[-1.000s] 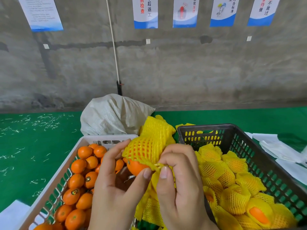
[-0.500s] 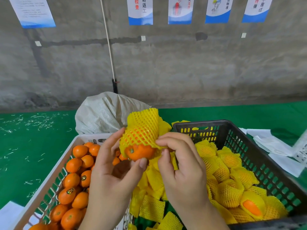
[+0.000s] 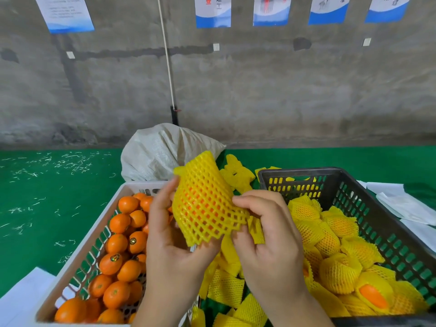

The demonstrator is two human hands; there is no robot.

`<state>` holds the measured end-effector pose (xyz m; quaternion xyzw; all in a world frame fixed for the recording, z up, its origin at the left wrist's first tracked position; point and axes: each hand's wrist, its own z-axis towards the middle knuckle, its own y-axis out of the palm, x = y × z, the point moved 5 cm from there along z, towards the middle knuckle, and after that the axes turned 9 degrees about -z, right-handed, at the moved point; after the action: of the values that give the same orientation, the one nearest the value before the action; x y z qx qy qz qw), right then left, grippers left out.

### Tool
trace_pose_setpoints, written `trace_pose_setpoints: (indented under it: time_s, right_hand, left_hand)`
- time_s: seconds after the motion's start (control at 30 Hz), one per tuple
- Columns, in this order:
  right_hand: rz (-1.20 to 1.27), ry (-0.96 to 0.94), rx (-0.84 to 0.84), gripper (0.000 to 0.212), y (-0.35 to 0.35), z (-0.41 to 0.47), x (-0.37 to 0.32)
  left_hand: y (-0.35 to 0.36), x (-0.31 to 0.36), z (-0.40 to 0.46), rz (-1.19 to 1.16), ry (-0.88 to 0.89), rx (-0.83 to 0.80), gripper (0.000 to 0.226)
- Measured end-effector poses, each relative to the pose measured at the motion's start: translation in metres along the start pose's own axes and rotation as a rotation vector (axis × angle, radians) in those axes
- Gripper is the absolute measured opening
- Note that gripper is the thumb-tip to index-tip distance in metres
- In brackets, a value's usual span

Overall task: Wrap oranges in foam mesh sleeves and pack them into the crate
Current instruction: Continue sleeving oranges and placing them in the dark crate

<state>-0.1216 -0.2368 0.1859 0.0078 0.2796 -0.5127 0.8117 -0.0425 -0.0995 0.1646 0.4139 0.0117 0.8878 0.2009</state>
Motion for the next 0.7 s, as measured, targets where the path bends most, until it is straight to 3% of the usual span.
trace_pose_setpoints:
  time_s: [0.17, 0.27, 0.37, 0.43, 0.53, 0.63, 0.7]
  right_hand:
    - [0.019, 0.039, -0.067, 0.024, 0.011, -0.014, -0.003]
    - [0.224, 0.333, -0.264, 0.025, 0.014, -0.018, 0.009]
    - [0.645, 0.597, -0.394, 0.068, 0.017, -0.018, 0.016]
    - [0.761, 0.667, -0.486, 0.075, 0.028, -0.023, 0.012]
    - [0.8, 0.738, -0.401, 0.06, 0.036, -0.037, 0.021]
    - [0.759, 0.815, -0.36, 0.067, 0.031, -0.05, 0.042]
    - [0.702, 0.896, -0.334, 0.076, 0.026, -0.055, 0.062]
  left_hand:
    - [-0.004, -0.004, -0.002, -0.028, -0.042, 0.132, 0.086]
    - [-0.007, -0.011, -0.004, -0.04, -0.044, 0.144, 0.083]
    - [-0.001, -0.019, -0.008, -0.007, -0.023, 0.064, 0.085]
    - [0.004, -0.029, -0.017, 0.059, -0.032, 0.003, 0.083]
    - [0.005, -0.046, -0.023, 0.215, -0.03, -0.086, 0.084]
    - [0.007, -0.058, -0.028, 0.363, 0.074, -0.222, 0.09]
    - [0.003, -0.078, -0.037, 0.365, -0.049, -0.266, 0.088]
